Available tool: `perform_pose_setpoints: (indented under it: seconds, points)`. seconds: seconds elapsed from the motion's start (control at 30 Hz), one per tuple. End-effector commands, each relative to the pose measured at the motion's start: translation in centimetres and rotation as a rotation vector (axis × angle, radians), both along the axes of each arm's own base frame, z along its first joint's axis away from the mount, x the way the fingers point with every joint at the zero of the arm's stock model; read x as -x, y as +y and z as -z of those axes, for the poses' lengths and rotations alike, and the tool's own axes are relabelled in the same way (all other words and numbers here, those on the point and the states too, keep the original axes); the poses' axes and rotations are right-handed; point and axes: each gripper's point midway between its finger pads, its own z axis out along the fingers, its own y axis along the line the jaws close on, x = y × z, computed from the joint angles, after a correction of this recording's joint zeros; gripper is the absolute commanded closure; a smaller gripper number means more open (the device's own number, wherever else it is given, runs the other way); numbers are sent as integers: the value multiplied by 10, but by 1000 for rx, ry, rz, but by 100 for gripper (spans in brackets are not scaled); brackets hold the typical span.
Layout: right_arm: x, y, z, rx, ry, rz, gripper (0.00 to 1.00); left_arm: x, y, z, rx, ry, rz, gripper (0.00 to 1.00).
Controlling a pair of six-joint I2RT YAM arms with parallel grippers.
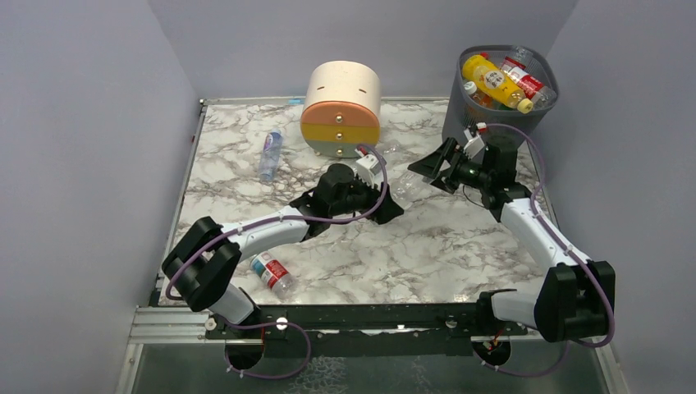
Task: Put the plastic bottles in the bin
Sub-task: Place the plastic bottle in the trash bin.
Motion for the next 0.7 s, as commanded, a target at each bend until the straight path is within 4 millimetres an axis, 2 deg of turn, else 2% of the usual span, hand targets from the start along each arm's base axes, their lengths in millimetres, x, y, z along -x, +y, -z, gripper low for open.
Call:
perform_pose_setpoints:
  seconds: [0.0, 0.07, 0.17, 0.23, 0.27, 0.37, 0.4, 0.43, 0.53, 0.67]
  points:
    - [4, 6, 1, -23, -8, -34, 4, 1, -19, -26, 75, -45, 51, 42]
    - [4, 5, 0, -18, -15, -32, 16, 1, -22, -26, 75, -45, 57, 42]
    - [3, 2, -3, -1, -31, -14, 42, 2, -25, -26, 76, -43, 70, 41]
    - [2, 0, -6, 17, -43, -2, 63, 3, -27, -26, 77, -41, 80, 39]
    - [1, -1, -9, 31, -55, 3, 67, 4, -28, -27, 81, -39, 84, 37]
    - [-3, -7, -21, 73, -90, 26, 72, 5, -29, -36, 88, -38, 94, 25]
    - [-4, -10, -28, 93, -105, 40, 72, 5, -27, -42, 87, -46, 90, 7]
    - [-6, -13, -38, 112, -131, 58, 72, 4, -25, -48, 78, -50, 81, 2]
    - [-15, -24, -73, 164, -208, 122, 73, 2, -16, -82, 56, -94, 56, 1]
    - [-33, -39, -118, 237, -289, 206, 74, 2, 6, -131, 44, -173, -7, 1]
